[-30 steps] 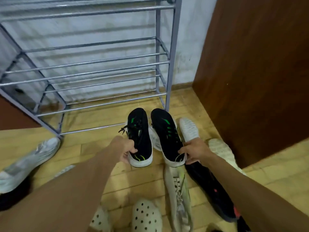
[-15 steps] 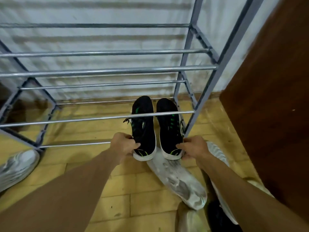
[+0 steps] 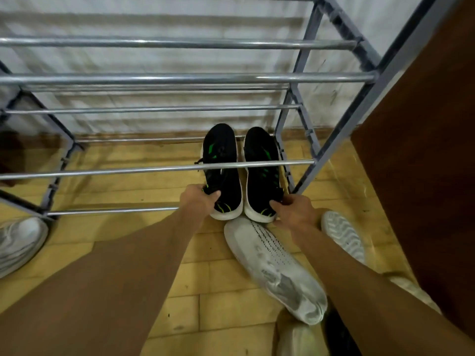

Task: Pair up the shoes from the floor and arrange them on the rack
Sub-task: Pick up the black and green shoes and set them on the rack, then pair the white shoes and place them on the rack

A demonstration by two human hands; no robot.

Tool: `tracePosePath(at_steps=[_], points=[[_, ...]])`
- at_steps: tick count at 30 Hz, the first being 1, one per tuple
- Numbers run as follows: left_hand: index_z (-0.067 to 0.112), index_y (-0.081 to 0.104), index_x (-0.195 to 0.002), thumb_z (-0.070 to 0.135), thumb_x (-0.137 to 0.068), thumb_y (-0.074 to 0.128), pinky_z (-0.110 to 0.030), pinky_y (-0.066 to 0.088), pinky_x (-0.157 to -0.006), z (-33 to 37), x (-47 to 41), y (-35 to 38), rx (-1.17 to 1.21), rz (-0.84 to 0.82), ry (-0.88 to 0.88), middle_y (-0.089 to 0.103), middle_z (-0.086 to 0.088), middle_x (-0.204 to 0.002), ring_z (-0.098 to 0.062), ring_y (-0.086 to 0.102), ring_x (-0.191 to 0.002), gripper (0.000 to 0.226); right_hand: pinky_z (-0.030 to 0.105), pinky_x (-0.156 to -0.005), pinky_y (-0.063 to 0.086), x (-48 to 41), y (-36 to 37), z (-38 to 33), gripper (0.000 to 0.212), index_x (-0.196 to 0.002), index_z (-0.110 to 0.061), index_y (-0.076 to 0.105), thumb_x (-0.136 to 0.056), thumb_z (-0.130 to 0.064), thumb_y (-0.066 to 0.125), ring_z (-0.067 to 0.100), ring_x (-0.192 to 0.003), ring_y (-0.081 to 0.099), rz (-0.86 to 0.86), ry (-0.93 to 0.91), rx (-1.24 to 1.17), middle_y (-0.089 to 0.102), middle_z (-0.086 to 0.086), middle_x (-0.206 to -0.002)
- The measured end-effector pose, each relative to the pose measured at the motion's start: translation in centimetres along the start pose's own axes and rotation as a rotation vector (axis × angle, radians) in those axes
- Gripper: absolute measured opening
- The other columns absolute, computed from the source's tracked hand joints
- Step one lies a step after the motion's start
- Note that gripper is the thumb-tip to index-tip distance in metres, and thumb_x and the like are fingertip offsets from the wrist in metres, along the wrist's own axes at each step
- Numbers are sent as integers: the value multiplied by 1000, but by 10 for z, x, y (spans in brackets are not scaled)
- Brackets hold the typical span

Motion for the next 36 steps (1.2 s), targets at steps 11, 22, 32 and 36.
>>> tracePosePath(at_steps=[11, 22, 32, 36], points=[[0, 63, -108, 29, -80, 69, -26, 38, -56, 7, 87, -19, -219, -201, 44, 61, -9, -89, -24, 57, -80, 41, 13, -60, 44, 63, -73, 20, 55, -136, -10, 51, -88, -32, 67, 22, -113, 59, -231, -148, 470, 57, 11, -133], [14, 70, -87, 39, -79, 66, -30, 46, -77, -18, 184, -20, -599, -504, 306, 65, -2, -94, -16, 57, -88, 27, 27, -95, 38, 130, -97, 61, 101, -150, -7, 24, -75, -51, 74, 26, -135, 42, -419, -147, 799, 39, 12, -152], [7, 68, -95, 31, -80, 65, -35, 50, -89, -45, 172, -33, -464, -477, 125, 61, -3, -90, -18, 57, -84, 29, 44, -106, 42, 124, -63, 87, 115, -152, -16, 9, -68, -47, 80, 34, -134, 40, -382, -68, 892, 34, 18, -148], [15, 64, -78, 30, -81, 63, -33, 49, -76, -39, 168, -21, -442, -515, 119, 59, -2, -85, -17, 55, -79, 15, 44, -102, 44, 111, -57, 87, 111, -147, -11, 21, -63, -49, 82, 36, -132, 42, -311, -55, 948, 39, 17, -143]])
Point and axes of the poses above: each hand's wrist, its own x-axis away from the middle knuckle, its own y-axis out of the palm, z = x × y, the point moved 1 cm from there along -x, towards the middle knuckle
